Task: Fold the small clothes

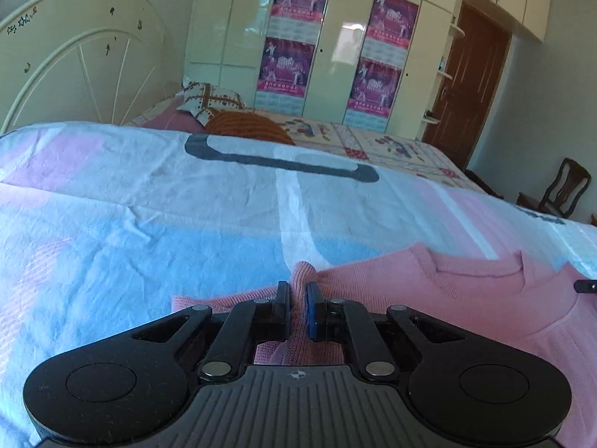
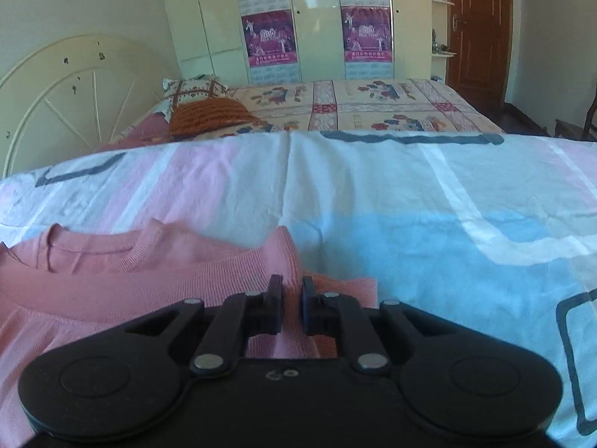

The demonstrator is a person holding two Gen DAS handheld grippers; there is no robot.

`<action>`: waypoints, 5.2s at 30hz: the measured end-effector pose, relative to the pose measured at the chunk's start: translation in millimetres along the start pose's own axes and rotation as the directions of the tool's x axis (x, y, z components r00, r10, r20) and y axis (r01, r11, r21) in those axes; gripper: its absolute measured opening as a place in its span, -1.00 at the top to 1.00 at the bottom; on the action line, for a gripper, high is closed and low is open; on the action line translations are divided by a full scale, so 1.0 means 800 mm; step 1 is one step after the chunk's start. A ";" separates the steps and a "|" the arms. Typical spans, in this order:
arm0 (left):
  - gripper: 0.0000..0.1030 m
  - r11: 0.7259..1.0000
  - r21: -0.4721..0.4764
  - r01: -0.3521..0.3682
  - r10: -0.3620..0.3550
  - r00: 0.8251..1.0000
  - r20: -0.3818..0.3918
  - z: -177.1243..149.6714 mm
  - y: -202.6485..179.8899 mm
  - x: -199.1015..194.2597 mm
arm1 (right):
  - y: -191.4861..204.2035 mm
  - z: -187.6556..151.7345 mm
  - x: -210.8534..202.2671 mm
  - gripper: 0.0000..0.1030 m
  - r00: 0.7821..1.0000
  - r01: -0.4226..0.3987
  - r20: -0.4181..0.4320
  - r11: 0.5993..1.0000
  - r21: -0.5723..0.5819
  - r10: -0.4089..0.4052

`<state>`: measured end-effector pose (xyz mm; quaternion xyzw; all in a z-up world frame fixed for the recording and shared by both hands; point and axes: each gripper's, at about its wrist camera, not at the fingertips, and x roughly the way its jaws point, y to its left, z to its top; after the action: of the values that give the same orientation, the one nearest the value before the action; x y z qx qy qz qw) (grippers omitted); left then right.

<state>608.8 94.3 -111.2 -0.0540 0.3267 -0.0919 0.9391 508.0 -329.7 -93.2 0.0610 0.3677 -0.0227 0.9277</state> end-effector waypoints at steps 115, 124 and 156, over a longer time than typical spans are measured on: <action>-0.46 0.979 0.200 -0.051 0.074 0.991 -0.109 -0.168 -0.184 -0.170 | 0.196 -0.169 -0.137 0.09 0.995 -0.075 -0.078 0.970 -0.232 0.058; -0.46 0.977 0.173 -0.127 0.144 0.985 -0.091 -0.166 -0.122 -0.188 | 0.078 -0.165 -0.157 0.08 0.999 0.013 -0.045 0.998 -0.060 -0.016; -0.48 0.971 0.099 -0.217 0.226 0.970 -0.088 -0.184 -0.072 -0.208 | 0.036 -0.178 -0.171 0.33 0.986 0.139 -0.083 0.988 -0.074 -0.145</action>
<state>381.3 66.4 -116.4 0.0293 0.3720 -0.0035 0.9278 314.2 -283.1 -99.4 0.0038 0.4124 -0.0734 0.9080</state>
